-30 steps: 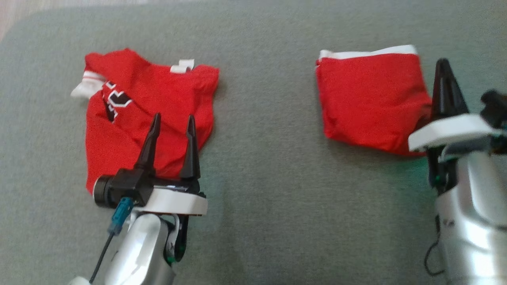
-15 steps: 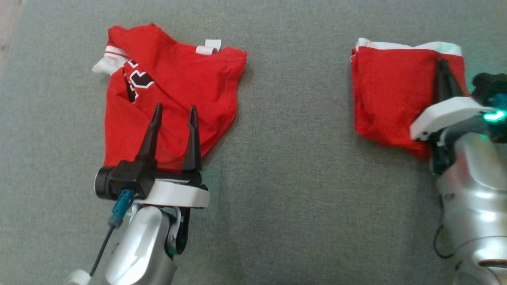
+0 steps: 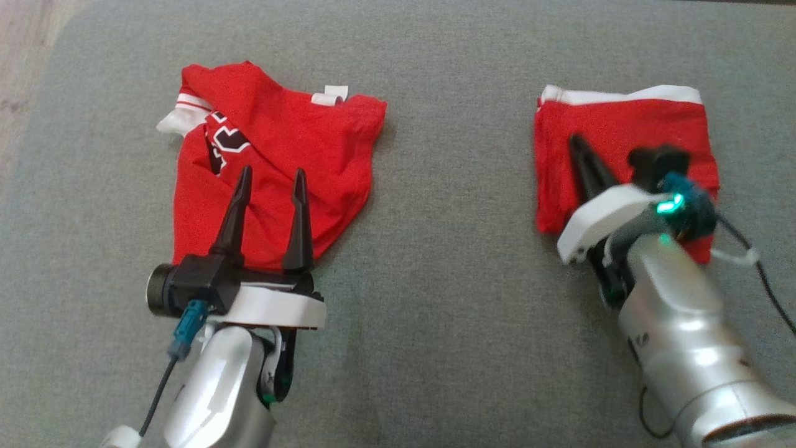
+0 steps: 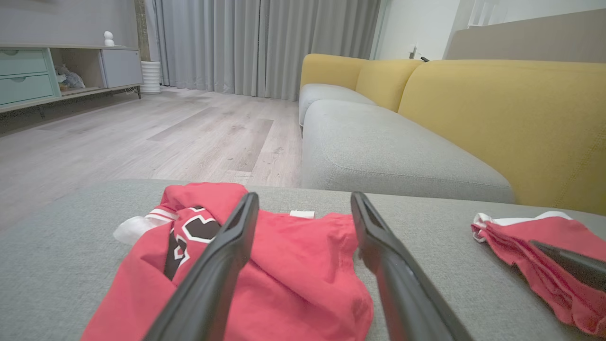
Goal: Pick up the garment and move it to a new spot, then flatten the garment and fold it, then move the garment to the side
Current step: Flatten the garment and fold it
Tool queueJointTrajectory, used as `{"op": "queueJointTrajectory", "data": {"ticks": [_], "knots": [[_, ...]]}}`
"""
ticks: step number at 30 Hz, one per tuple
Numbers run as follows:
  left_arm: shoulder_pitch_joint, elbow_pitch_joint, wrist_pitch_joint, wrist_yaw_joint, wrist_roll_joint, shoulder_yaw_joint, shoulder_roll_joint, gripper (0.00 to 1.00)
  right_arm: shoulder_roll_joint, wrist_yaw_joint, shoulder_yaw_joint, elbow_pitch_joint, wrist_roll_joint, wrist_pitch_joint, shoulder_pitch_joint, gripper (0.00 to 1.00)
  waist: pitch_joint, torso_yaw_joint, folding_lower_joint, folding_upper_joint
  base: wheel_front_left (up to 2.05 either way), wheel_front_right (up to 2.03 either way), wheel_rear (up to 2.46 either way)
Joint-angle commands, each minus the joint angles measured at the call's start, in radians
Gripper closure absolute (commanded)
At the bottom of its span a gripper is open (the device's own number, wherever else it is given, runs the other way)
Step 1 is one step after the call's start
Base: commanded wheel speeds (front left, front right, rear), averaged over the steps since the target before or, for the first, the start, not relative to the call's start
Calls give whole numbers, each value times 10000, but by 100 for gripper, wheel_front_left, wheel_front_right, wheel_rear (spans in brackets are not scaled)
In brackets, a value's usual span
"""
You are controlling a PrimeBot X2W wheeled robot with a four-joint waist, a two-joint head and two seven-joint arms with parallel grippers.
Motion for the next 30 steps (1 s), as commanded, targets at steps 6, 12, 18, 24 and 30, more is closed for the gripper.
{"op": "queueJointTrajectory", "data": {"ticks": [6, 12, 18, 24, 30], "knots": [[99, -163, -80, -1, 88, 399, 76, 0, 193, -7, 507, 582, 191, -91, 183, 100, -265, 5, 1, 0, 0, 0, 0], [322, -195, -80, 3, 150, 531, 76, 0, 135, -7, -531, -1088, 230, -109, 673, 100, -790, -266, 1, 0, 0, 0, 0], [627, -238, -80, 1, 169, 604, 76, 0, 127, -7, -1856, -3530, -34, -110, 2314, 100, -1356, -645, 1, 0, 0, 0, 0], [1029, -163, -80, -11, 131, 697, 76, 0, 179, -7, -2128, -5225, -257, -111, 4143, 0, -1814, -1011, 1, 0, 0, 0, 0], [1354, 138, -80, -58, 86, 824, 76, 0, 191, -7, -1970, -6411, -65, -112, 5508, 0, -1954, -1211, 1, 0, 0, 0, 0]]}}
